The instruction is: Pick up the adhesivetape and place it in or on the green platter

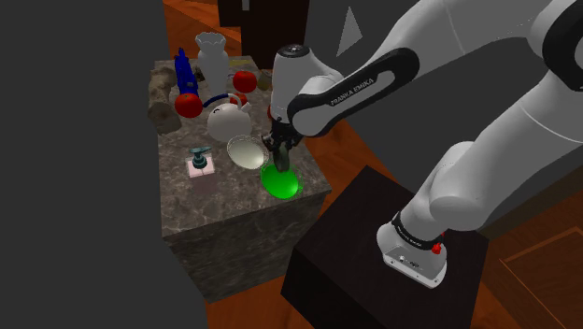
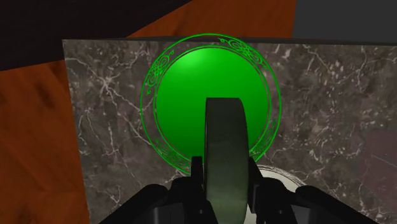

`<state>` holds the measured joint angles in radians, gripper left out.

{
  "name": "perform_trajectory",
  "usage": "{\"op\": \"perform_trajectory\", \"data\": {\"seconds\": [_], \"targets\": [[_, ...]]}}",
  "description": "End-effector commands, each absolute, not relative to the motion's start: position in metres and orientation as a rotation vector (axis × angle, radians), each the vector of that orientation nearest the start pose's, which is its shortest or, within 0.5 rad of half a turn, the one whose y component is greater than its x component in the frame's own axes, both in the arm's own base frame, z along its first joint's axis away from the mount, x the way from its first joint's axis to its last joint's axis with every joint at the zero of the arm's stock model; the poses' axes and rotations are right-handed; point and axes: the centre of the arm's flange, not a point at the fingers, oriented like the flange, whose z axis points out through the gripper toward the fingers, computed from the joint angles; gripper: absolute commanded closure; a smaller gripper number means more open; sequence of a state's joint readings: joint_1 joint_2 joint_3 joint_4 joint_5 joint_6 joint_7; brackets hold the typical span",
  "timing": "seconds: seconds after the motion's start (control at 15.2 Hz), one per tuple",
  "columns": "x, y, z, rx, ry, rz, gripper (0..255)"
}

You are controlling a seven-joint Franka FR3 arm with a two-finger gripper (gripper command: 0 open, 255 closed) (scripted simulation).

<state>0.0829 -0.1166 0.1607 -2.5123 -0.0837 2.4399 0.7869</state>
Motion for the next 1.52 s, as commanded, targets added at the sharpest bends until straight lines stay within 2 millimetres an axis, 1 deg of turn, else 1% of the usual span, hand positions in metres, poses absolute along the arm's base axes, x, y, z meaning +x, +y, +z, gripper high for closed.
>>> {"op": "perform_trajectory", "data": {"seconds": [0.0, 0.46, 0.92, 0.99, 1.32, 1.45], "targets": [[0.446, 0.11, 0.316, -3.091, 0.758, -0.117, 255], [0.446, 0.11, 0.279, -3.091, 0.758, -0.117, 255], [0.446, 0.11, 0.279, -3.091, 0.758, -0.117, 255], [0.446, 0.11, 0.279, -3.091, 0.758, -0.117, 0], [0.446, 0.11, 0.279, -3.091, 0.758, -0.117, 0], [0.444, 0.112, 0.305, -3.091, 0.758, -0.117, 0]]}}
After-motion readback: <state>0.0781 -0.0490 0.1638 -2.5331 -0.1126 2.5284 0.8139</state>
